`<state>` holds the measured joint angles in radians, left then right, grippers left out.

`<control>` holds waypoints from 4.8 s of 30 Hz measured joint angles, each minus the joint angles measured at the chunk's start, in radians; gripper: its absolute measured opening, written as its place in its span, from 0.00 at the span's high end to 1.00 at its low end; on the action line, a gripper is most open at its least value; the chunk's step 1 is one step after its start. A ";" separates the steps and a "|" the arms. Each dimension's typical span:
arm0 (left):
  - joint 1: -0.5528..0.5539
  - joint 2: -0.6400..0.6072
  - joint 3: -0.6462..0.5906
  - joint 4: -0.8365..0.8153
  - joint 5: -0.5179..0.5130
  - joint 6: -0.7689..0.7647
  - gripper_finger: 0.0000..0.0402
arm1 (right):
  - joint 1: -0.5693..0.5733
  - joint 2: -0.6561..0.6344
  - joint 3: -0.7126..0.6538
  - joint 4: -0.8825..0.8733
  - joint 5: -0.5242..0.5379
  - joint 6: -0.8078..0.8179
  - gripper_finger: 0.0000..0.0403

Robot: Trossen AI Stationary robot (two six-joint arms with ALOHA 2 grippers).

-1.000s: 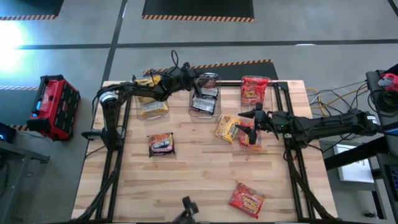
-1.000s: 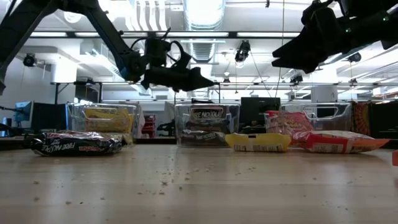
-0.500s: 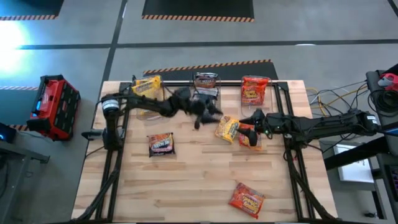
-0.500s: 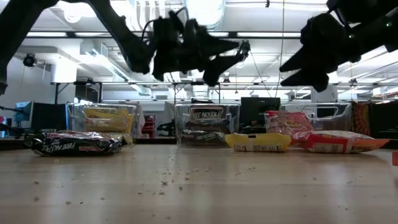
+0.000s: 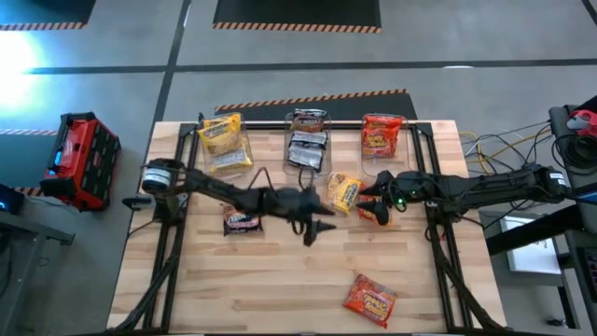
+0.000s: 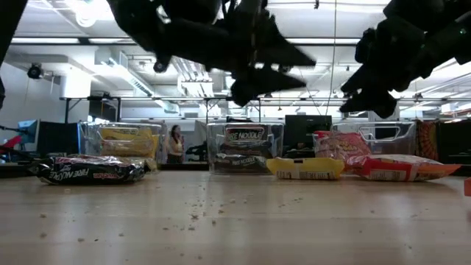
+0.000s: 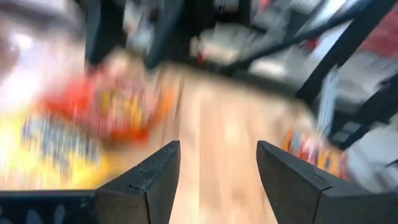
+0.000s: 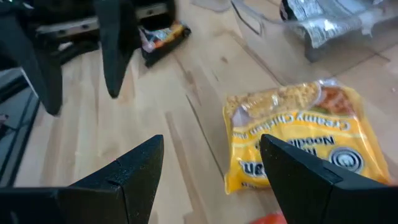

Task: Sort Maruchan noodles
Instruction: Put the black noodle pack into the middle transparent bin

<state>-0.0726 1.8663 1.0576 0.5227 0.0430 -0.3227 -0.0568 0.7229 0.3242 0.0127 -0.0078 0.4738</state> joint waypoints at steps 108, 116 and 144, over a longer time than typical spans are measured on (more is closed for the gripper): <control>-0.557 -0.343 -0.170 -1.151 -0.658 -1.385 0.52 | -0.001 -0.001 0.000 -0.038 0.008 -0.006 0.36; -0.559 -0.343 -0.202 -1.060 -0.662 -1.537 0.52 | -0.001 0.000 0.000 -0.038 0.008 -0.006 0.36; -0.573 -0.179 -0.203 -0.892 -0.628 -1.716 0.52 | -0.003 0.000 -0.001 -0.016 0.010 -0.908 0.36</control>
<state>-0.6453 1.6870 0.8543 -0.3691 -0.5846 -2.0390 -0.0593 0.7231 0.3229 -0.0029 0.0017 -0.4341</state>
